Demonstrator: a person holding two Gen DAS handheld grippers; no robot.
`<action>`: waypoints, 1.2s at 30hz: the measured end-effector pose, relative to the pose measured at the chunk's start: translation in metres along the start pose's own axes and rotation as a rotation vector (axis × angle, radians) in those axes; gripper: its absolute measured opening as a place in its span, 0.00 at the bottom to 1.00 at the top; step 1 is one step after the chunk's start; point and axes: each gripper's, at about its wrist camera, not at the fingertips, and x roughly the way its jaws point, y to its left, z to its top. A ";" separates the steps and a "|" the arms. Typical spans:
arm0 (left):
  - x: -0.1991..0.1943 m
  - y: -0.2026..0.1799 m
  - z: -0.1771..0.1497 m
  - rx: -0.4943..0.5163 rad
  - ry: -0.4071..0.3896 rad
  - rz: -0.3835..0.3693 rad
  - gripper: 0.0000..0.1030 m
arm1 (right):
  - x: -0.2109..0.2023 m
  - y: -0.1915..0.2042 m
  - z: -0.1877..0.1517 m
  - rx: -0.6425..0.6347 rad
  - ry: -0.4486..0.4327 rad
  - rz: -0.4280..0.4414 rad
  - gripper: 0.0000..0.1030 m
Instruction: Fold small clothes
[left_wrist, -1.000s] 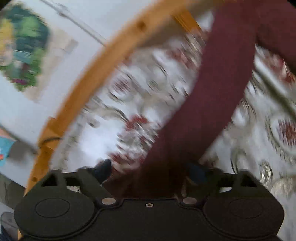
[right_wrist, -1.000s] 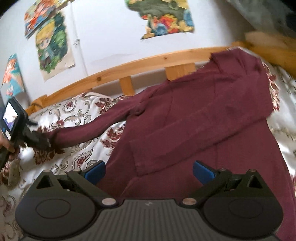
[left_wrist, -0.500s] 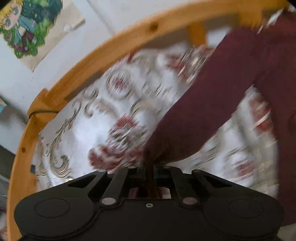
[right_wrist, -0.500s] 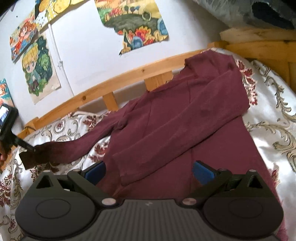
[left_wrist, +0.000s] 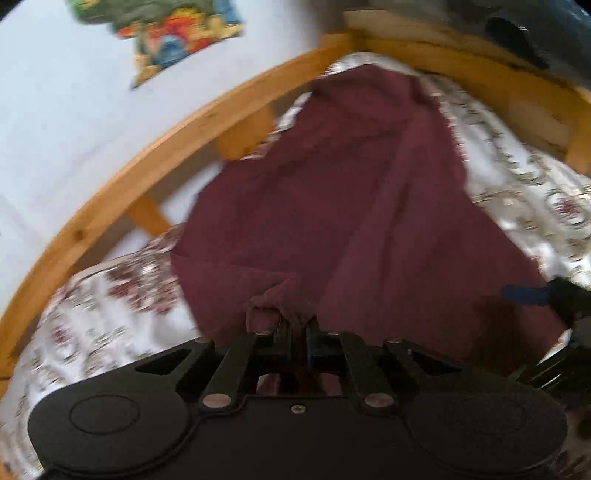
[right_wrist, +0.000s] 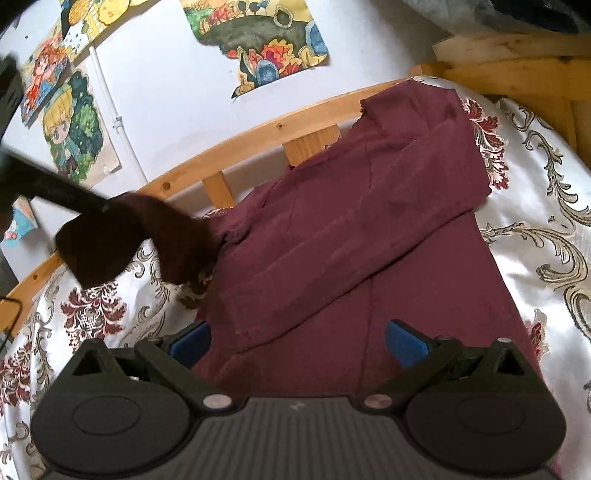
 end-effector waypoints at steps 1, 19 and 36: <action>0.003 -0.004 0.004 -0.001 -0.001 -0.025 0.06 | 0.000 -0.001 0.000 0.001 0.005 0.003 1.00; 0.101 -0.077 0.025 -0.008 -0.001 -0.171 0.14 | 0.020 -0.032 -0.017 0.115 0.132 -0.032 1.00; 0.079 0.000 -0.023 -0.202 -0.195 0.012 0.93 | 0.022 -0.030 -0.024 0.105 -0.003 -0.081 0.99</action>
